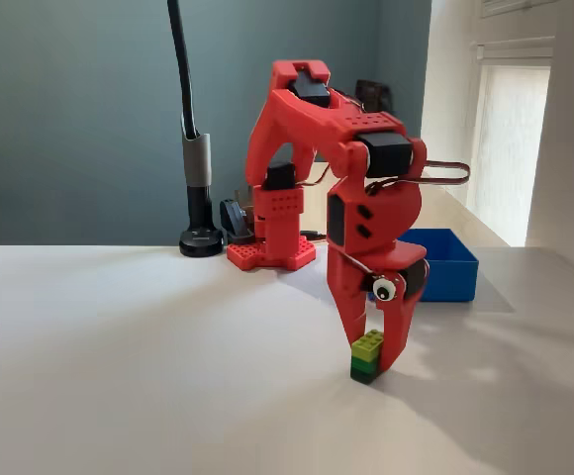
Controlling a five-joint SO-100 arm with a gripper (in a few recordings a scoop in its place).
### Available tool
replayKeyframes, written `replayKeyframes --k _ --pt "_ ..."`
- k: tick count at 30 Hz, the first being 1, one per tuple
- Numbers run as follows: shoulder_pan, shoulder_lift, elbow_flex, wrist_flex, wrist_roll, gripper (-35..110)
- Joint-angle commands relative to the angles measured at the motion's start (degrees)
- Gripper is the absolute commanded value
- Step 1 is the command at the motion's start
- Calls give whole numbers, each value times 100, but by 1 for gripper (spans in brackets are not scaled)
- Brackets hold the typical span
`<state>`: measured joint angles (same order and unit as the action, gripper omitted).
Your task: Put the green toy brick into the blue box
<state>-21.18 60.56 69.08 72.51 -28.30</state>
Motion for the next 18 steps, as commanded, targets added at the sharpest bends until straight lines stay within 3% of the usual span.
replayKeyframes --k 1,18 --pt "-229 1301 281 79 -26 0" --pt "-1230 3155 1547 624 -88 0"
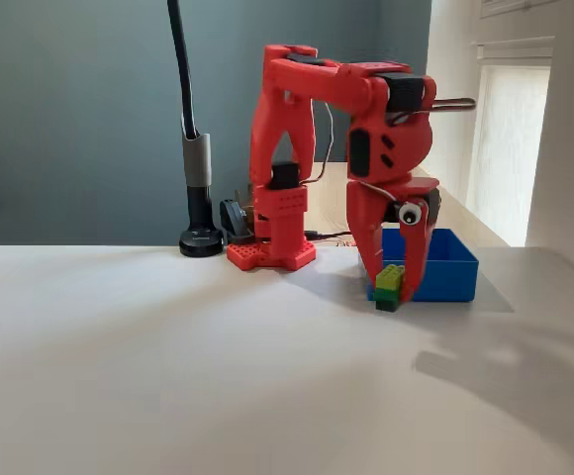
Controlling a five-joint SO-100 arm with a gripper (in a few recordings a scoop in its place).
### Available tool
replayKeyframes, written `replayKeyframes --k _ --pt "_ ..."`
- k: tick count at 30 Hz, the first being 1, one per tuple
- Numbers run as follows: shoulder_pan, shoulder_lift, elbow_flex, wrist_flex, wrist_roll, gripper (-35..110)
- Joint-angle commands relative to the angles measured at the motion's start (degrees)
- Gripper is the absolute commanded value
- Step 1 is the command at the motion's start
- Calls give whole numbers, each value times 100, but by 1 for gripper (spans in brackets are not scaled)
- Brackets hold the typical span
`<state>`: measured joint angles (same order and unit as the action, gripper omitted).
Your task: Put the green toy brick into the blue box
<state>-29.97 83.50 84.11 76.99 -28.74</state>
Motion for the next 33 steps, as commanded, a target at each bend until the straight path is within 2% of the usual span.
replayKeyframes --k 1,14,26,33 --pt "-457 967 79 229 -44 0" --pt "-1846 1529 334 879 325 0" --pt "-3595 1591 536 1362 1380 0" --pt "-3990 1573 527 1424 1696 0"
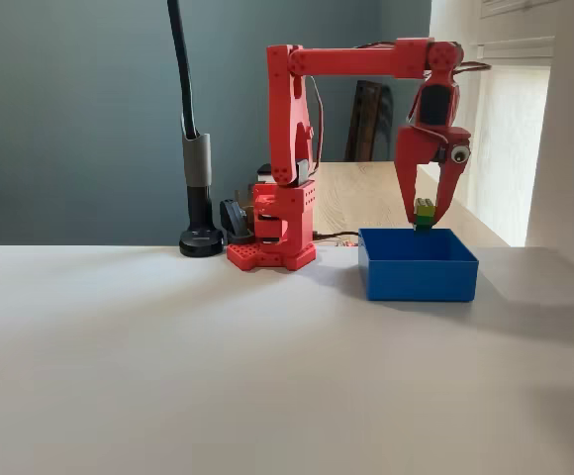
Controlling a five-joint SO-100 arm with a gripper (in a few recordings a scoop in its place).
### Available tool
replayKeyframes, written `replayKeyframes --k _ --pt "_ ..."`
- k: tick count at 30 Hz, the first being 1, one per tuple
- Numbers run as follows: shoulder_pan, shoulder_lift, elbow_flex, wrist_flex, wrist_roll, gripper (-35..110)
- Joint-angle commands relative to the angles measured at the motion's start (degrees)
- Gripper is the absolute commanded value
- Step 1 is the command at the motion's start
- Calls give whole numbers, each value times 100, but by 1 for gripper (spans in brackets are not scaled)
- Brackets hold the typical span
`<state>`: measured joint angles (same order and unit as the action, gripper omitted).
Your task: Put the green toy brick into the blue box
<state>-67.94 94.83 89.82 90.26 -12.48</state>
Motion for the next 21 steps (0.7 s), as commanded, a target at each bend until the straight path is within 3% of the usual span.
replayKeyframes --k 1,21 --pt "-193 431 -62 97 79 0" --pt "-114 -1090 -1160 0 457 0"
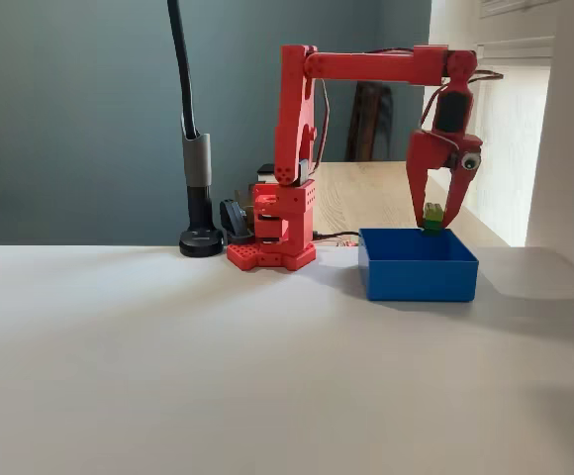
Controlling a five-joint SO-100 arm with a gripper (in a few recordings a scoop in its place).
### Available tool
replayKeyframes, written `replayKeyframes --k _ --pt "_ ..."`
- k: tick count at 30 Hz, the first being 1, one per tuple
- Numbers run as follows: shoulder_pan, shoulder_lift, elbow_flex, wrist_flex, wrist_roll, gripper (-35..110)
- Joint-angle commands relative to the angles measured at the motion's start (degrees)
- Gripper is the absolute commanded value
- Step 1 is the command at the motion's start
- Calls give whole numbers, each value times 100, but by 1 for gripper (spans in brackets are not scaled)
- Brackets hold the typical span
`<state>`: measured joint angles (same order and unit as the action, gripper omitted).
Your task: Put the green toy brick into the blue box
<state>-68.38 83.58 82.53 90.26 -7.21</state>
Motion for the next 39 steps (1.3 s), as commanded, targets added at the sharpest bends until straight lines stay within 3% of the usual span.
replayKeyframes --k 1,6,11,17,23,29,39 --pt "-70 9 -466 0 -88 0" --pt "-88 0 -396 0 -299 0" --pt "-88 9 -299 26 -369 16" --pt "0 18 -299 185 -378 19" --pt "0 35 -290 229 -316 16" --pt "176 105 -606 229 70 0" --pt "1608 1468 -44 -448 -167 0"
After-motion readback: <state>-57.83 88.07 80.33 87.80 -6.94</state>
